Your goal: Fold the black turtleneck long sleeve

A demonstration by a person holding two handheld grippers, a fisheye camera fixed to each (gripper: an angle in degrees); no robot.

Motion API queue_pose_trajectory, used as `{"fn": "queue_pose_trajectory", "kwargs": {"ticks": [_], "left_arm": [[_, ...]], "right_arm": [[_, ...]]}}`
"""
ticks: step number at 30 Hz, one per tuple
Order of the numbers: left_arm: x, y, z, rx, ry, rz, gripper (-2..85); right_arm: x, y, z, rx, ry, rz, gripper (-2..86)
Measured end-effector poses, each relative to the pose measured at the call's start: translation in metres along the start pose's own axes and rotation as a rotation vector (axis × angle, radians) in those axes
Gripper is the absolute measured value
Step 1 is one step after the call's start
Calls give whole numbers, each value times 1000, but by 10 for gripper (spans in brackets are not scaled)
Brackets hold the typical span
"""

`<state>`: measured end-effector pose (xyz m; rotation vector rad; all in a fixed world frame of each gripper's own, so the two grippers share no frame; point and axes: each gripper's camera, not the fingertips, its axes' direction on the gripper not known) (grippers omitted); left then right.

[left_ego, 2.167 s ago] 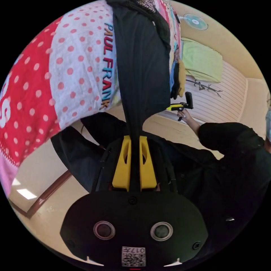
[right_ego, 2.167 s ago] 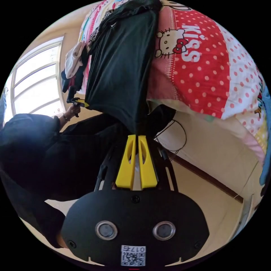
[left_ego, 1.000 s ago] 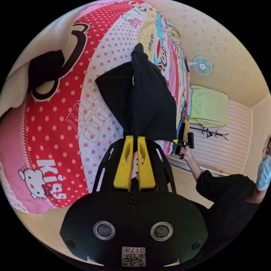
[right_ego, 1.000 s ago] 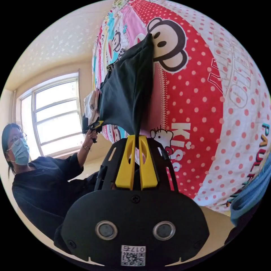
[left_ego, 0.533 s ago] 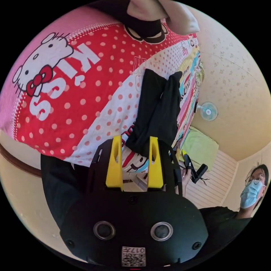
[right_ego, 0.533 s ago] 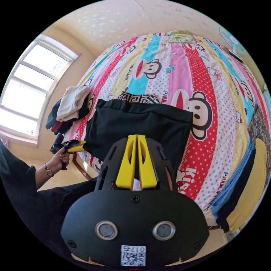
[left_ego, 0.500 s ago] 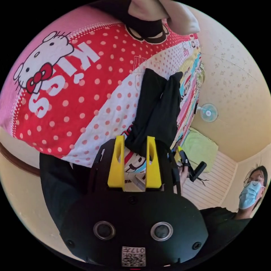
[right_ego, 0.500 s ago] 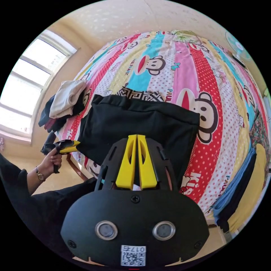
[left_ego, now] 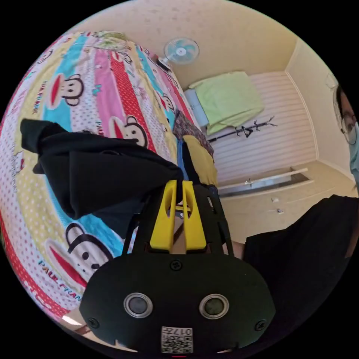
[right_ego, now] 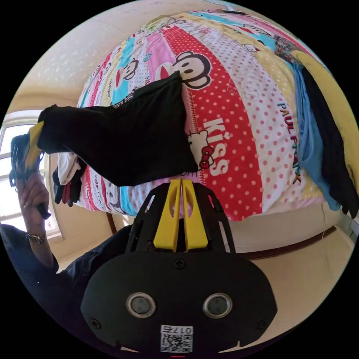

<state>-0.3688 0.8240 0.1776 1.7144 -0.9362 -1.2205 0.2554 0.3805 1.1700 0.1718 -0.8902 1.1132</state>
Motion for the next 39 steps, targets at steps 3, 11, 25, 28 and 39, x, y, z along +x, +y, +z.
{"fn": "queue_pose_trajectory", "kwargs": {"ticks": [3, 11, 25, 28, 39], "left_arm": [[9, -3, 71, -199, 66, 18, 72], [-87, 85, 27, 47, -212, -459, 158], [-44, 78, 9, -112, 126, -438, 30], [-2, 64, -27, -78, 119, -377, 28], [101, -66, -79, 56, 217, -134, 33]], "right_arm": [[46, 18, -20, 13, -35, 97, 7], [100, 44, -21, 52, -449, 166, 51], [132, 31, 27, 282, -1275, 614, 163], [122, 17, 15, 335, -1460, 643, 89], [70, -88, -130, 412, -1344, 215, 54]]}}
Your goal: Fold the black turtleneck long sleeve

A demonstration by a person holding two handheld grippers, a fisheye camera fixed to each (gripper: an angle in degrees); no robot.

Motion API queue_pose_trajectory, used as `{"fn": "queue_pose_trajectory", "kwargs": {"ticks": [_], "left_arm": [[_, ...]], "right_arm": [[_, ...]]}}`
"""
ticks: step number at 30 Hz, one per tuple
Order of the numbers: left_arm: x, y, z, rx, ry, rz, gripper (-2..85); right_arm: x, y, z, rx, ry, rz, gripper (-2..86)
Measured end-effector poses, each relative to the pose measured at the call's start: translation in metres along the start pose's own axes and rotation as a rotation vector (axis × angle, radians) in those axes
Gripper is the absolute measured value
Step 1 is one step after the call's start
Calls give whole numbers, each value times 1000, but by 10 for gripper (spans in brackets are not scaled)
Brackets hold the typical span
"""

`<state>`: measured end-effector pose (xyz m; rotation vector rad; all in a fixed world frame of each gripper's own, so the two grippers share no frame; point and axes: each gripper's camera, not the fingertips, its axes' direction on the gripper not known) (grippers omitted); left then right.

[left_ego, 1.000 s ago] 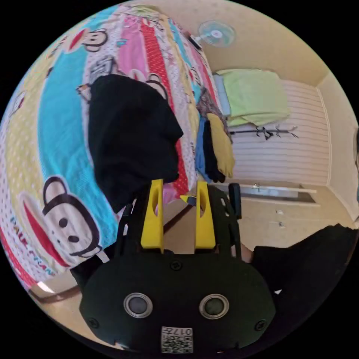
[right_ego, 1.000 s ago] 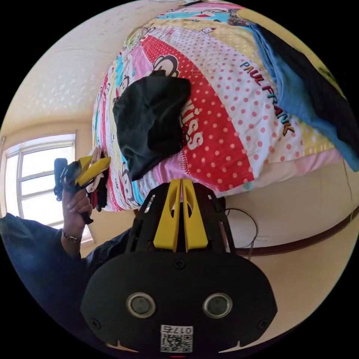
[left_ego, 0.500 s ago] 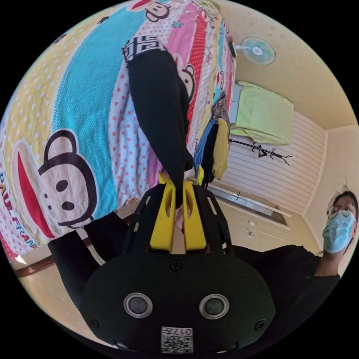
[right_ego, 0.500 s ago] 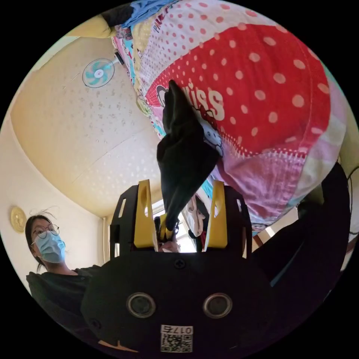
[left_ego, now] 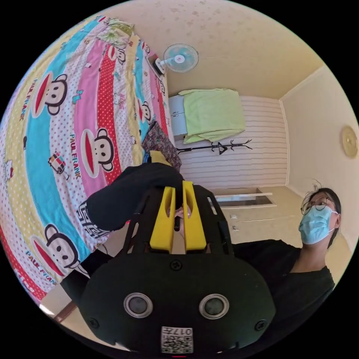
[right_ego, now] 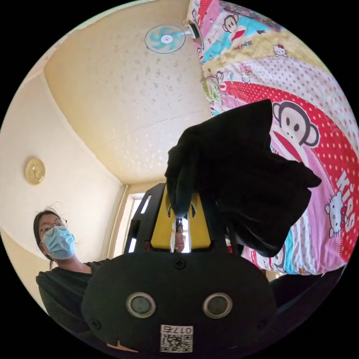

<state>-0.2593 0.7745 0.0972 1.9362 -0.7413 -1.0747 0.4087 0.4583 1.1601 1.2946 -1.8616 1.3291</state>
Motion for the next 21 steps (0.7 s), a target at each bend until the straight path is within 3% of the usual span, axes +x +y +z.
{"fn": "queue_pose_trajectory", "kwargs": {"ticks": [3, 7, 10, 13, 15, 17, 21], "left_arm": [[39, -14, 32, -49, -60, 81, 34], [26, -8, 104, -127, -137, 50, 40], [-21, 9, 167, -277, -271, -17, 51], [-76, 45, 191, -484, -466, -143, 39], [-105, 69, 170, -544, -631, -197, 18], [-141, 106, 105, -551, -825, -384, 3], [-167, 179, -29, -381, -899, -777, -4]], "right_arm": [[-30, -8, -9, 24, 41, -108, 54], [-18, -4, -38, 97, 277, -149, 55], [31, 4, -63, 141, 619, -102, 59], [118, 29, -100, 57, 1035, 155, 43], [172, 63, -123, -115, 1212, 373, 26], [220, 126, -147, -338, 1355, 592, 13], [249, 208, -163, -464, 1440, 722, 7]]}}
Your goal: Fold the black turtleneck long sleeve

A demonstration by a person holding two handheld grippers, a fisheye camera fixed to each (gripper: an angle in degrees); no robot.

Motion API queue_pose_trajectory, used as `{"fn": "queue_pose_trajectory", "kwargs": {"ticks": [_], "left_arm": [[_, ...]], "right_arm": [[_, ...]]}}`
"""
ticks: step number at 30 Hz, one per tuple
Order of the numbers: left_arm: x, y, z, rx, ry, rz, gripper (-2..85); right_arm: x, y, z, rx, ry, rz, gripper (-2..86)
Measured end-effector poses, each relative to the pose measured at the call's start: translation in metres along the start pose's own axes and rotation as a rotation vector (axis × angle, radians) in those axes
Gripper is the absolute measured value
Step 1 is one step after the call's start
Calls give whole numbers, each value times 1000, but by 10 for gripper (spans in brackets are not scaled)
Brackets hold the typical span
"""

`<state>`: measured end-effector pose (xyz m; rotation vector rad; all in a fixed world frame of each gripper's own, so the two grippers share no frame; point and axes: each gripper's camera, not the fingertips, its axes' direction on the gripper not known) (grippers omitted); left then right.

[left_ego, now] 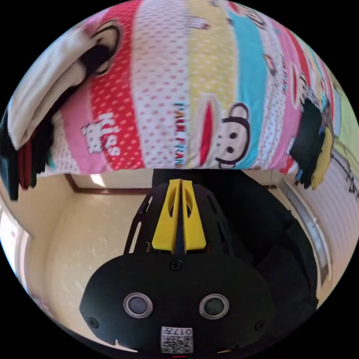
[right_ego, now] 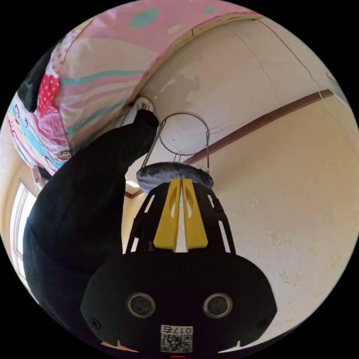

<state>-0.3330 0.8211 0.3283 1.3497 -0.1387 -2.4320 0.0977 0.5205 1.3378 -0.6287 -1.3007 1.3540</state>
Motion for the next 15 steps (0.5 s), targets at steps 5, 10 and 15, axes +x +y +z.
{"fn": "queue_pose_trajectory", "kwargs": {"ticks": [5, 10, 15], "left_arm": [[-149, 94, -17, 74, 157, -477, -7], [-159, 129, 25, 94, 319, -468, -5], [-148, 132, 61, 154, 443, -337, 8]], "right_arm": [[-14, 13, 67, -67, 33, 36, 4], [-104, -27, 74, 22, 0, -52, 4], [-259, -26, 46, 247, 86, -343, 4]]}}
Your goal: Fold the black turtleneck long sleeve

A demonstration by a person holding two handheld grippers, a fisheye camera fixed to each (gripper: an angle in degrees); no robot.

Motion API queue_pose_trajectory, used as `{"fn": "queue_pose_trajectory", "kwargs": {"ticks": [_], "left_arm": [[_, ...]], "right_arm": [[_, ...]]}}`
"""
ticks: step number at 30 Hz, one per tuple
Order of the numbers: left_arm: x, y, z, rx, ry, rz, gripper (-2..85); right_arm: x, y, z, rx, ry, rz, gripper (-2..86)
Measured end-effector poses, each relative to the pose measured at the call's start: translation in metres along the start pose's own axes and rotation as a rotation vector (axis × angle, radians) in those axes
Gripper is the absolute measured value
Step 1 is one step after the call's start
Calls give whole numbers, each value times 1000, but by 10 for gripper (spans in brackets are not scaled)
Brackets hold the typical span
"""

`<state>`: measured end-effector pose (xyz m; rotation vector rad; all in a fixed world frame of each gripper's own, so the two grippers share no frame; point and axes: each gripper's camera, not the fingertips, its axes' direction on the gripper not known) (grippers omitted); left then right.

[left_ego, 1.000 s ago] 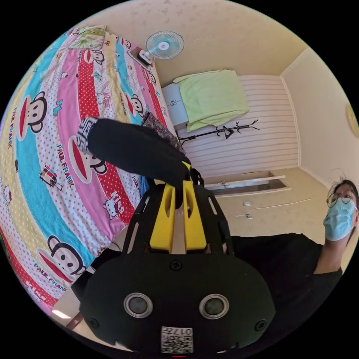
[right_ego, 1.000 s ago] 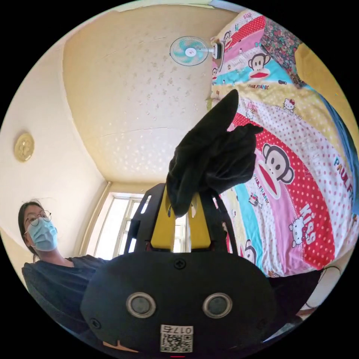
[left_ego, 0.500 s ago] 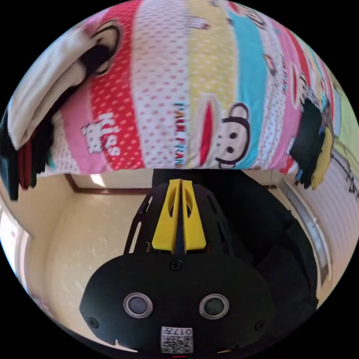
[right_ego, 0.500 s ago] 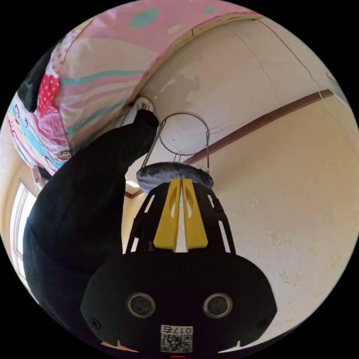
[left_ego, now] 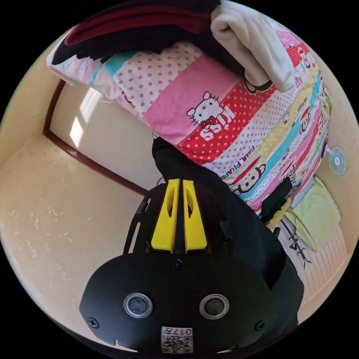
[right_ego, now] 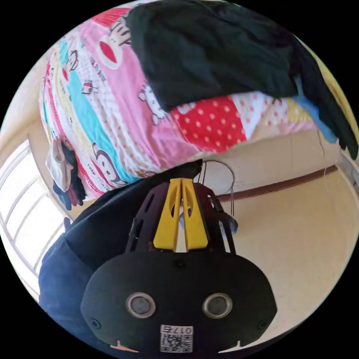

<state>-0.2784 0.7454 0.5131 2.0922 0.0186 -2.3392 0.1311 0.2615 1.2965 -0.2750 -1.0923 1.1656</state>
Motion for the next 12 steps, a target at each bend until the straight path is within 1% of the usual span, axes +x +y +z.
{"fn": "queue_pose_trajectory", "kwargs": {"ticks": [2, 3, 5, 6, 8, 9, 11, 12], "left_arm": [[-3, -4, -18, 79, 16, 88, 18], [-4, -4, -27, 112, 12, 111, 21], [-8, -7, -68, 259, 5, 193, 31], [-9, -8, -79, 295, 9, 212, 32], [-12, -11, -120, 432, 26, 284, 41], [-13, -12, -130, 460, 25, 297, 43], [-18, -17, -165, 569, 11, 318, 62], [-20, -18, -172, 594, 9, 321, 69]], "right_arm": [[-89, 8, -32, 202, 74, -215, 4], [-111, 16, -41, 258, 88, -267, 4], [-189, 64, -73, 474, 110, -441, 4], [-206, 79, -80, 528, 108, -479, 4], [-262, 147, -103, 780, 102, -608, 4], [-273, 165, -107, 850, 103, -628, 4], [-305, 236, -116, 1125, 94, -676, 5], [-311, 253, -116, 1187, 86, -684, 6]]}}
